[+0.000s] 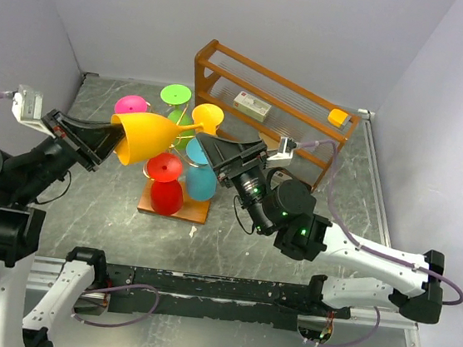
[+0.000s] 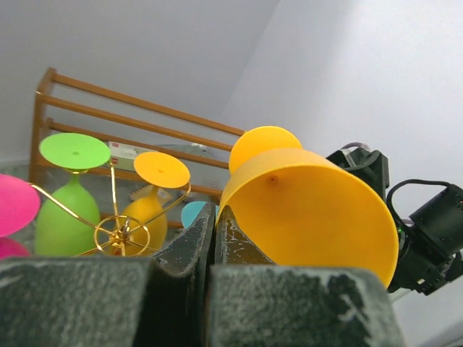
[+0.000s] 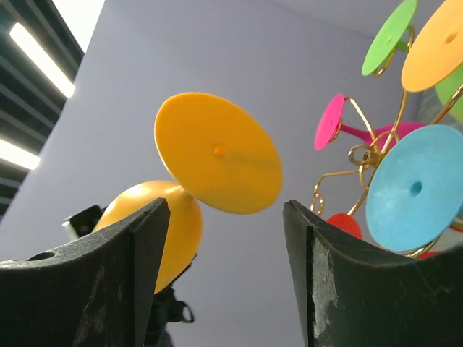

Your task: Place the wine glass upside down on the wine glass rack

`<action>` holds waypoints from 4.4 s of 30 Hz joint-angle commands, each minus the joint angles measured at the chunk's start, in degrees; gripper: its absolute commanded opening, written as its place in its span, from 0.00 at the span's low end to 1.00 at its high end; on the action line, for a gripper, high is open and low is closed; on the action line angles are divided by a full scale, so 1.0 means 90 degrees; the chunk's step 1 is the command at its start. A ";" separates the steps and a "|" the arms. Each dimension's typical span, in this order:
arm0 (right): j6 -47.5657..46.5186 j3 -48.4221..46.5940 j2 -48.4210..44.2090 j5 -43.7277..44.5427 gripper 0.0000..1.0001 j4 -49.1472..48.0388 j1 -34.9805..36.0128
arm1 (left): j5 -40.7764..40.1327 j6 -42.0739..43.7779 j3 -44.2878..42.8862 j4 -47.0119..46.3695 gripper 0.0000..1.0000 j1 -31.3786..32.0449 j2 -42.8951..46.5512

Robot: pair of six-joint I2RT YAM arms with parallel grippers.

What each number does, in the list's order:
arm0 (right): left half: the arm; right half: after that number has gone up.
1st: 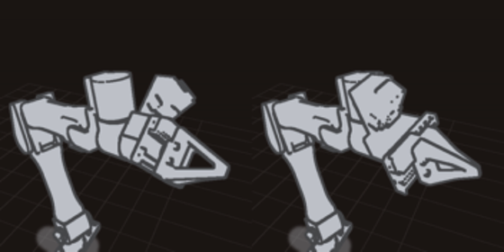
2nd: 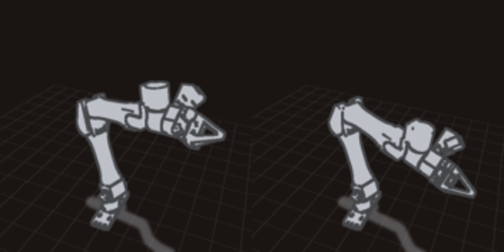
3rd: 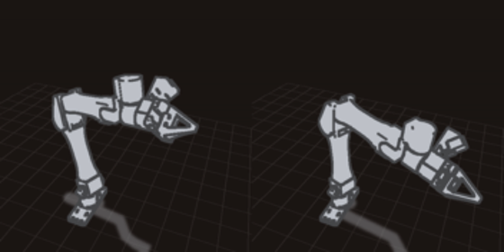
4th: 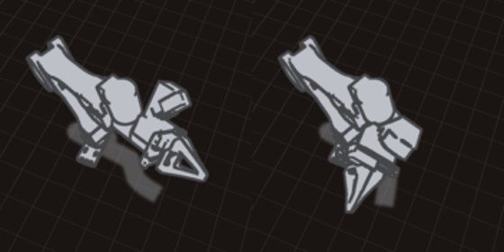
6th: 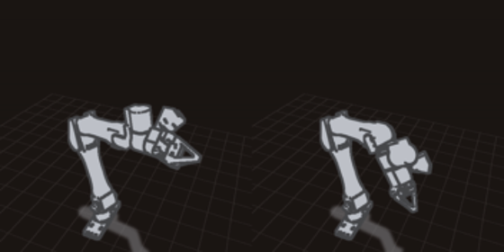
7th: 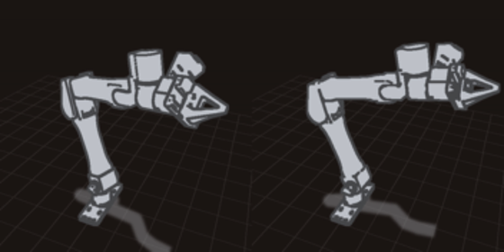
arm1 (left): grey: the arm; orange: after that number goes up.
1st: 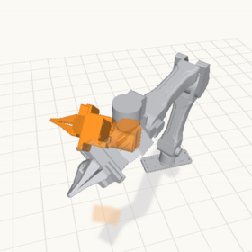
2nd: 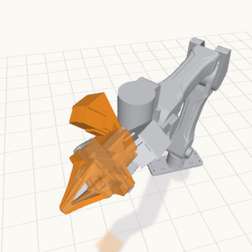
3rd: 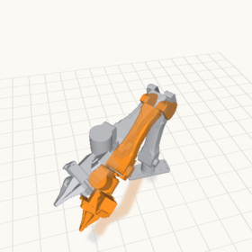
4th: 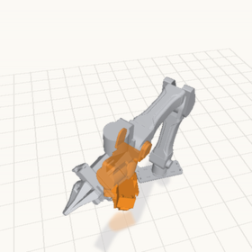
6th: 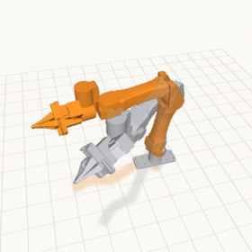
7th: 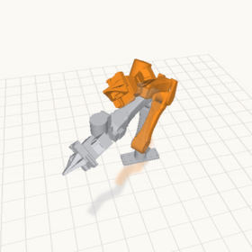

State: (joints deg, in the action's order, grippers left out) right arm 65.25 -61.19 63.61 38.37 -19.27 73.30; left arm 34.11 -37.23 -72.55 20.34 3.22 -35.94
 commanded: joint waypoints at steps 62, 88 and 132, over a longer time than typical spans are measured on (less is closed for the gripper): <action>-0.2651 -0.0245 -0.0139 -0.0187 0.00 -0.2434 -0.0018 | 0.2422 -0.0722 0.0294 -0.1368 0.62 0.0159 -0.0130; -0.8737 -0.2534 0.0839 -0.3792 0.00 -0.0902 -0.0012 | 0.1386 -0.4059 -0.1770 -0.1896 0.88 0.0159 -0.1302; -0.9170 -0.2971 0.2128 -0.5089 0.00 -0.0935 -0.0018 | 0.1040 -0.4036 -0.1921 0.0194 0.14 0.0159 -0.1034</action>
State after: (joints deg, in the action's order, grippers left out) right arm -18.26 -87.50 82.19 -6.24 -23.49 72.90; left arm 41.52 -75.13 -87.92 18.26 4.34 -44.12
